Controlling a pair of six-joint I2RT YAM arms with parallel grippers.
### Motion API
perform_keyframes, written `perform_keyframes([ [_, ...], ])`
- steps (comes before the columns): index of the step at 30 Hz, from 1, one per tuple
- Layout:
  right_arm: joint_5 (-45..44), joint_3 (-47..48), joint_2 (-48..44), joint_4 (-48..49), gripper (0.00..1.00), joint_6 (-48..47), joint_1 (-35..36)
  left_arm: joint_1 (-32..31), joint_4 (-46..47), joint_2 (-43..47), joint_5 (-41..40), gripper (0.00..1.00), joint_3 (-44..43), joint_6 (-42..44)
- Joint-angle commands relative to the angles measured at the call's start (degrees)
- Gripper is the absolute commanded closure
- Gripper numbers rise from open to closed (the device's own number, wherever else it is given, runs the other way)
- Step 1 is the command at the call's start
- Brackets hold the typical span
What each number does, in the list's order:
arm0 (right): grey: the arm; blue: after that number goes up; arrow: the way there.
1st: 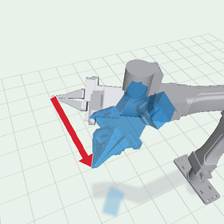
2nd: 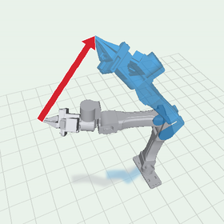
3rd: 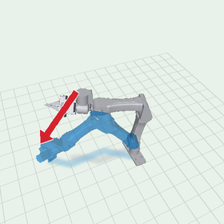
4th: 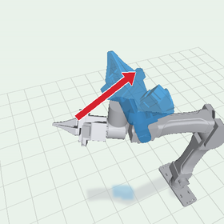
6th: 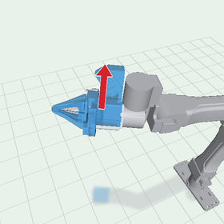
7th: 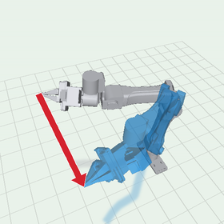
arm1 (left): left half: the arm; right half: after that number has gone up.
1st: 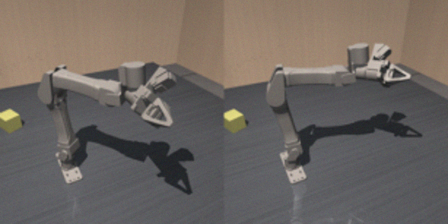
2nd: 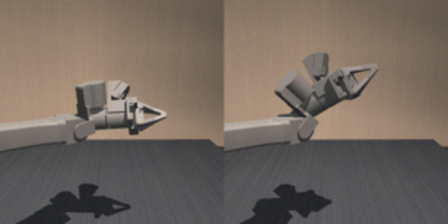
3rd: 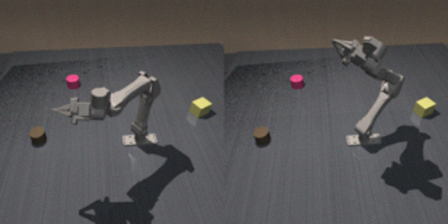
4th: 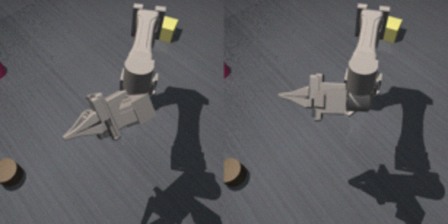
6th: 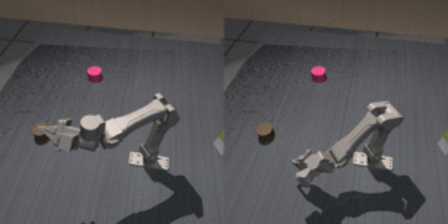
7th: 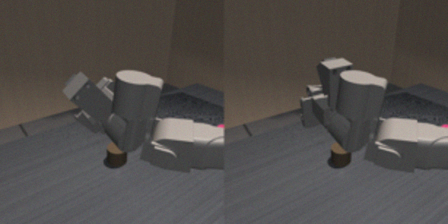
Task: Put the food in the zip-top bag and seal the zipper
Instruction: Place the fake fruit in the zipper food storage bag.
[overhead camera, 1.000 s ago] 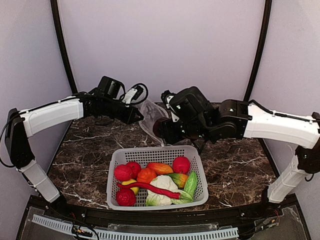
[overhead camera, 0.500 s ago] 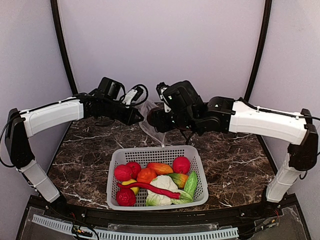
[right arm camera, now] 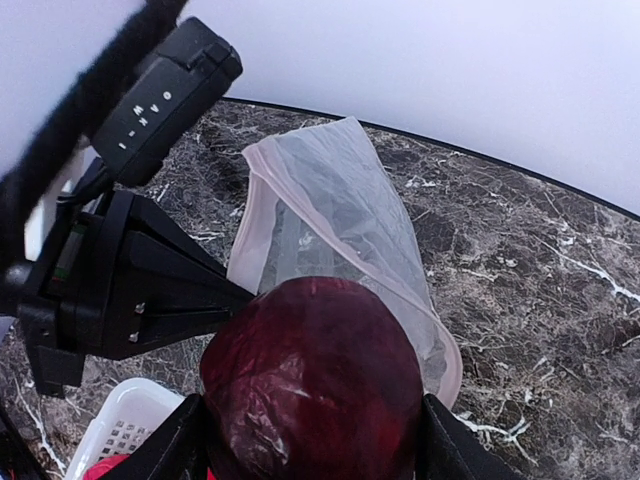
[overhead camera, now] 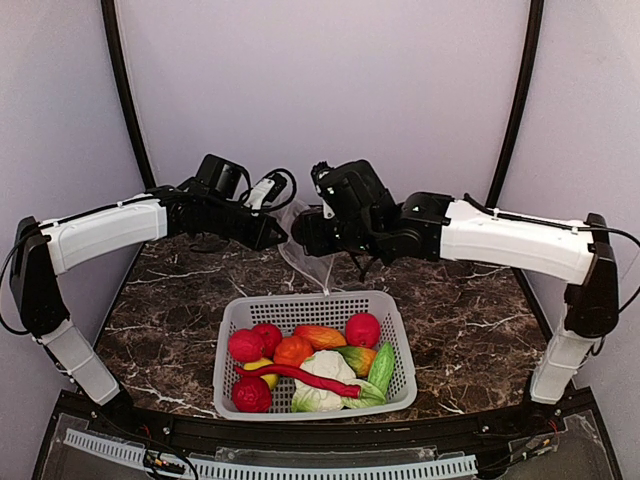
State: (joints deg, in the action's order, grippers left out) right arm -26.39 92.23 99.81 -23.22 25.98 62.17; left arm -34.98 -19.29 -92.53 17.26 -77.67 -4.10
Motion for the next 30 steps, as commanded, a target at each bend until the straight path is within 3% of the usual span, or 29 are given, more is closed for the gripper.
perform_keyframes([
  [1, -0.2, 3.1, 3.4, 0.5, 0.55, 1.3, -1.5, 0.3, 0.0, 2.7, 1.6, 0.99, 0.3, 0.3],
  [10, -1.5, 7.8, 9.4, -1.3, 0.52, 2.0, -4.3, 0.3, 0.1, 3.1, 2.1, 0.99, 0.3, 0.3],
  [14, 0.0, 10.0, 11.6, -1.8, 0.39, 0.4, -4.3, 0.3, 0.1, 3.1, 1.9, 0.99, 0.3, 0.3],
  [24, 0.4, 10.0, 11.8, -1.8, 0.18, 0.4, -4.4, 0.3, 0.8, 3.5, 1.0, 0.99, 0.9, 0.0],
  [30, 0.0, 9.3, 11.1, -1.9, 0.15, 0.5, -4.3, 0.3, 1.1, 3.8, 0.9, 0.99, 1.1, -0.2],
])
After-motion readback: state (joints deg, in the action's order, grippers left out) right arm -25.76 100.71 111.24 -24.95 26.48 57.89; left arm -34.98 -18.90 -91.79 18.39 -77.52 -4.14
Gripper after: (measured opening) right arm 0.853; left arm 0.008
